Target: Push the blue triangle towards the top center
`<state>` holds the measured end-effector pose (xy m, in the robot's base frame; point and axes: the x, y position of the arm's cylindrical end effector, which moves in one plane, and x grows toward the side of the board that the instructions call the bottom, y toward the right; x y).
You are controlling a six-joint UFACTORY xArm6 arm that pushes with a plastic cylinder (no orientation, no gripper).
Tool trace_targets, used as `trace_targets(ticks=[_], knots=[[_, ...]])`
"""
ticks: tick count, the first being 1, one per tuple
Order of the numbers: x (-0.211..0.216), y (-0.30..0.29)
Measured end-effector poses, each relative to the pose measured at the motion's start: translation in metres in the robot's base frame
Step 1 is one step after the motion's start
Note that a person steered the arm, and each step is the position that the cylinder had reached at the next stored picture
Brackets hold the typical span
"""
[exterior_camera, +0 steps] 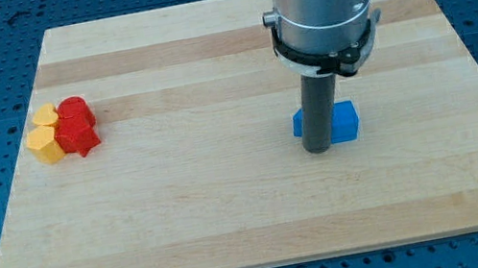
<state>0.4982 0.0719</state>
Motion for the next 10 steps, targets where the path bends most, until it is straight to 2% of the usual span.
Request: trace_targets(ticks=[1,3,4,6,8,10], knots=[[-0.015,0.000],[-0.098,0.001],[-0.138,-0.019],[-0.175,-0.033],[-0.176,-0.094],[-0.200,-0.069]])
